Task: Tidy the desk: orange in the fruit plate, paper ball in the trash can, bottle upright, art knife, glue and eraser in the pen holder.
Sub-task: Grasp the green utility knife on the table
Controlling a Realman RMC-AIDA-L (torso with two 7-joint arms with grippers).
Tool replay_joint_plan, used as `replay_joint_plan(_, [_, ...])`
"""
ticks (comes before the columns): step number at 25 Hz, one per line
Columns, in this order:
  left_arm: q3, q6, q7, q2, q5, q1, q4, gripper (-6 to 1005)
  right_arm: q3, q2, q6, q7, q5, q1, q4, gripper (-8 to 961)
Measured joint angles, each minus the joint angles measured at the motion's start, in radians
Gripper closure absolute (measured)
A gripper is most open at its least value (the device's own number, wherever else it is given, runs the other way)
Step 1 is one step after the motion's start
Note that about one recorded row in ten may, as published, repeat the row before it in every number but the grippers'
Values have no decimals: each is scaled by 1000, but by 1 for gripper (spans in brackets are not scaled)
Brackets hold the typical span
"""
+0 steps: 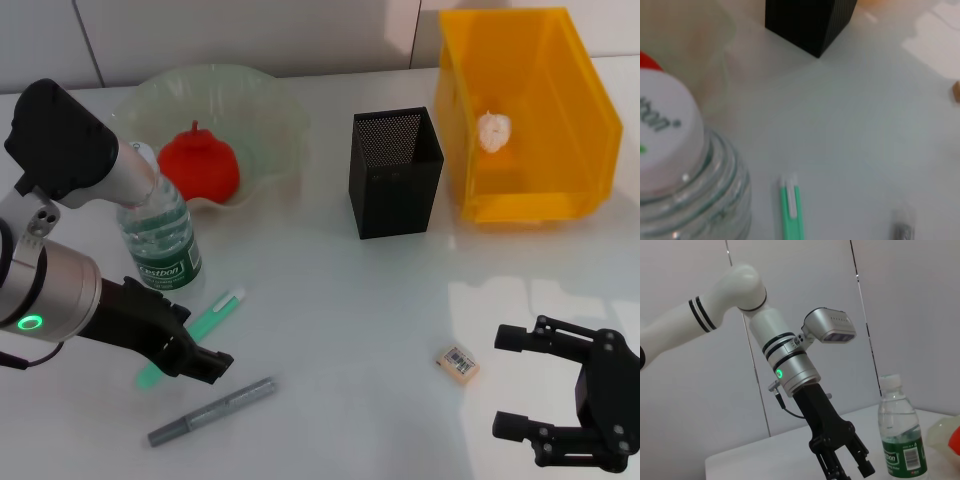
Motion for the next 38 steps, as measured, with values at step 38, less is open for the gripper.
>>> replay_joint_plan(38, [40, -5, -59, -3, 156, -74, -85, 421, 0, -1, 67, 7, -43, 77, 38, 120])
